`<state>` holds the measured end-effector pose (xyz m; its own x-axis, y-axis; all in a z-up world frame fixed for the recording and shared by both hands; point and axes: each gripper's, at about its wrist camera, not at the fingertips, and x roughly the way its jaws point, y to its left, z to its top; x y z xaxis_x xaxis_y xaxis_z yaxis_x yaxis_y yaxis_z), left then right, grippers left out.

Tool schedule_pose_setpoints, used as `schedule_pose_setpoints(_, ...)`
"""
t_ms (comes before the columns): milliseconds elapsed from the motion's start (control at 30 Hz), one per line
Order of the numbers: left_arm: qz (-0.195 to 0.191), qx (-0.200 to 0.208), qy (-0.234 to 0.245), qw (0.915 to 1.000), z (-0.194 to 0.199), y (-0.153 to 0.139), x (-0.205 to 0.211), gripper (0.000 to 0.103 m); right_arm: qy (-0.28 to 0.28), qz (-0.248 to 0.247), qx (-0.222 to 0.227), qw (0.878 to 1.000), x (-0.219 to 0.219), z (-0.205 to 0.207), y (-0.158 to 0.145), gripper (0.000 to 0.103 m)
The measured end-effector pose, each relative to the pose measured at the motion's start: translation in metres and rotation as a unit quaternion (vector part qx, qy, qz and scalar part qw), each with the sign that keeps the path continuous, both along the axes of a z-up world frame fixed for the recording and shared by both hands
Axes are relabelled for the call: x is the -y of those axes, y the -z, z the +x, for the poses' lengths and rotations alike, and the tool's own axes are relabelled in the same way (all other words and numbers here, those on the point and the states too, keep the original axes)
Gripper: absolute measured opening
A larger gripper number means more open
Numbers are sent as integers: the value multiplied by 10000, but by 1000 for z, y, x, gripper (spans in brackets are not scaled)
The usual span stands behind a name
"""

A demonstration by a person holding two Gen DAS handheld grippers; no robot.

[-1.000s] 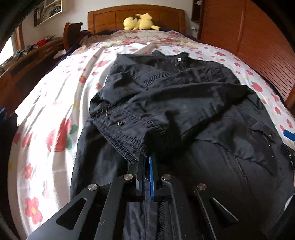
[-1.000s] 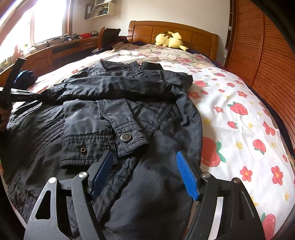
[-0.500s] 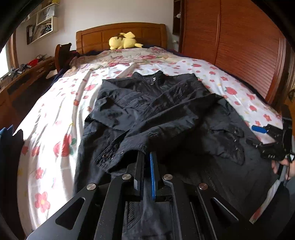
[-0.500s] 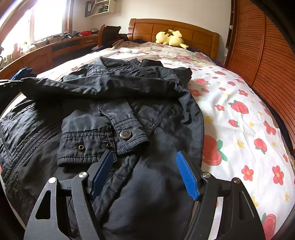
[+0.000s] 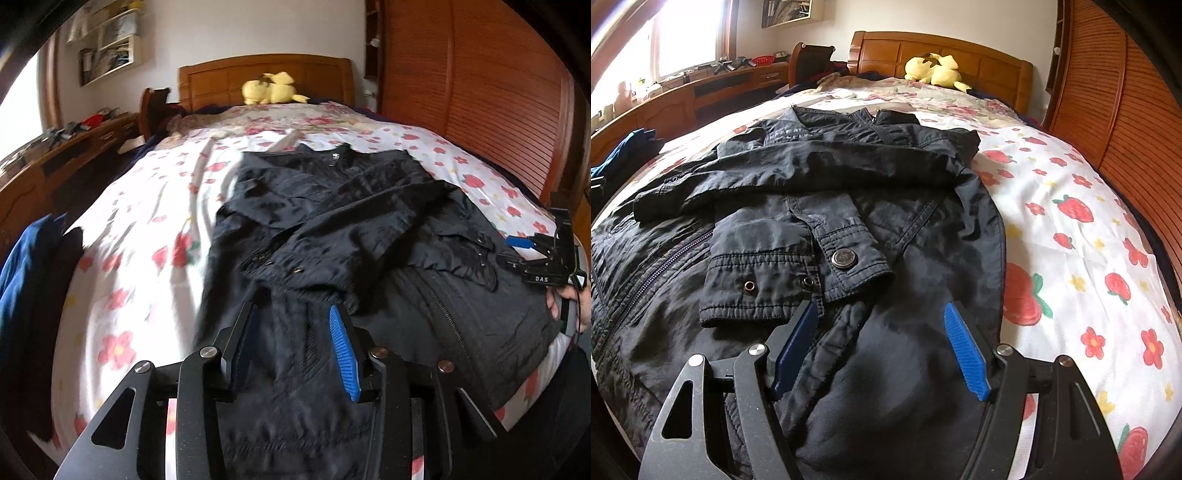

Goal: Fold large clothes

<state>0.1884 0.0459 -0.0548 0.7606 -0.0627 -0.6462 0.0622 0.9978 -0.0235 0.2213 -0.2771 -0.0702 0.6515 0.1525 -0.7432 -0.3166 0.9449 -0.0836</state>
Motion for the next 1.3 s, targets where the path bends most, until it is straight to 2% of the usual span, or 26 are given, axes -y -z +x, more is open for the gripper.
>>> schedule_pose_setpoints(200, 13, -128, -404, 9991, -17, 12, -19, 42, 3, -80, -43, 10000, -2, 1, 3, 72)
schedule_pose_setpoints(400, 63, -239, -609, 9978, -23, 19, -29, 42, 6, -130, -100, 9999, -4, 2, 7, 72)
schedule_pose_setpoints(700, 19, -324, -680, 9972, -25, 25, -35, 42, 32, 100, -294, 9995, 2, 7, 14, 72)
schedule_pose_setpoints(900, 10, -438, -694, 9966, -24, 32, -40, 42, 144, 80, -396, 9991, 4, 7, 12, 73)
schedule_pose_setpoints(1033, -16, -565, -731, 9957, -19, 40, -43, 42, 261, 61, -270, 9993, 10, -12, -5, 73)
schedule_pose_setpoints(1167, -46, -603, -727, 9955, -16, 45, -44, 42, 163, 31, -432, 9989, 17, -44, -12, 73)
schedule_pose_setpoints(1300, -57, -593, -720, 9956, -15, 47, -45, 42, 300, 27, -615, 9977, 29, -74, -8, 73)
